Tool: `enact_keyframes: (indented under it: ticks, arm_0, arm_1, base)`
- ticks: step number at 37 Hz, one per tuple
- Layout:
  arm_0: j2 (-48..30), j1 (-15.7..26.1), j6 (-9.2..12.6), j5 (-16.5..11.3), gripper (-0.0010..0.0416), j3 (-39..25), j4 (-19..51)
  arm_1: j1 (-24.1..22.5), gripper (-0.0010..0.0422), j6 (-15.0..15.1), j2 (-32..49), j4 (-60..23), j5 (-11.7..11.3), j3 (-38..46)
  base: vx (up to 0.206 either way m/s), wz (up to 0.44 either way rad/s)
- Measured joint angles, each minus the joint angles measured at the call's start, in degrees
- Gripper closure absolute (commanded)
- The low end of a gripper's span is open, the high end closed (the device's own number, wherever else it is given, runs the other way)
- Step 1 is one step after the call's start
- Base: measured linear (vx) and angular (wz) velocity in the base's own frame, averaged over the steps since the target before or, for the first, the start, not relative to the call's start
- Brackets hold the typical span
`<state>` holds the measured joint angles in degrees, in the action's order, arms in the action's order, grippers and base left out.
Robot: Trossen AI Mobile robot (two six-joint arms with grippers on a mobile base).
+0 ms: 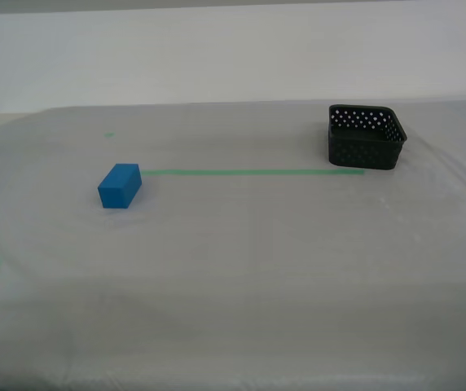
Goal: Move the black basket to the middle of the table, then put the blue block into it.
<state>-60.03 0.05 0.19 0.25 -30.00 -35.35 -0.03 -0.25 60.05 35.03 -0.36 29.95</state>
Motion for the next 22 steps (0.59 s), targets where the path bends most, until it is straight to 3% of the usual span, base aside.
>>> enact_keyframes:
  ticks: [22]
  arm_0:
    - [0.00, -0.02, 0.00, 0.00, 0.0406, 0.00, 0.02]
  arm_1:
    - [0.00, 0.0412, 0.00, 0.00, 0.02, 0.00, 0.00]
  base:
    - [0.000, 0.000]
